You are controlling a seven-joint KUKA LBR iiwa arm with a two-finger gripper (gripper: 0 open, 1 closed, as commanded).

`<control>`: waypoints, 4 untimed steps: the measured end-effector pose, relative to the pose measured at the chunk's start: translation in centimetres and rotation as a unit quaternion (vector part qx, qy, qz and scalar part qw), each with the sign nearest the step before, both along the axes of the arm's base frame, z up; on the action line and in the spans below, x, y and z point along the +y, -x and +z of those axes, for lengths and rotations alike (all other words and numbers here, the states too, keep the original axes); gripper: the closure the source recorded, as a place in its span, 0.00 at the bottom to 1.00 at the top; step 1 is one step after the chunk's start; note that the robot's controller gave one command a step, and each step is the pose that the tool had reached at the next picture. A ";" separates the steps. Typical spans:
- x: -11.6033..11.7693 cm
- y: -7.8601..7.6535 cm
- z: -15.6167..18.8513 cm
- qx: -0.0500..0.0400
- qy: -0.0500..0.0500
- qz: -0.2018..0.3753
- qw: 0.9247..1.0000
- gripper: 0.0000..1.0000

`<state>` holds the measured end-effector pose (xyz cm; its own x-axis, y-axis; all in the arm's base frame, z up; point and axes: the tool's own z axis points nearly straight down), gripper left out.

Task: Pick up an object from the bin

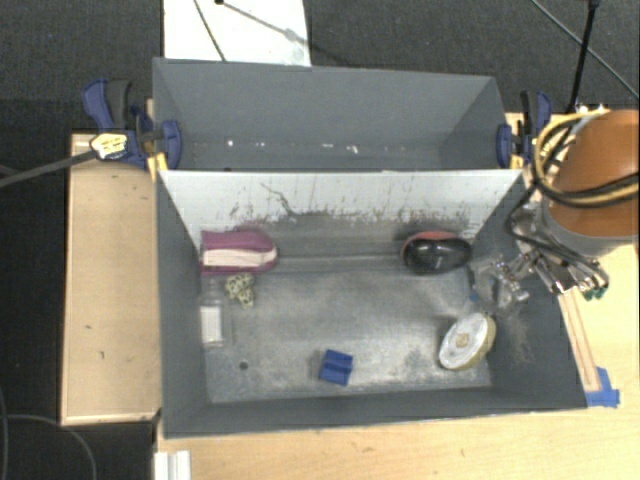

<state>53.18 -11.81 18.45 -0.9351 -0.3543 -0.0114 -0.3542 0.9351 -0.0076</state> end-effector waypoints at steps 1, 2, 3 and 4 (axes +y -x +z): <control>0.3 0.2 -0.1 0.003 -0.002 0.000 1.000 0.00; -0.5 0.4 -10.9 -0.004 -0.001 0.097 0.995 0.00; -0.9 0.5 -10.7 -0.002 0.002 0.097 0.995 1.00; -0.1 2.6 4.6 0.002 0.000 0.100 0.995 1.00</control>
Offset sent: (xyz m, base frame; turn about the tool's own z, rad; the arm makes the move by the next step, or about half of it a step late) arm 0.0000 0.0000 0.0000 0.0000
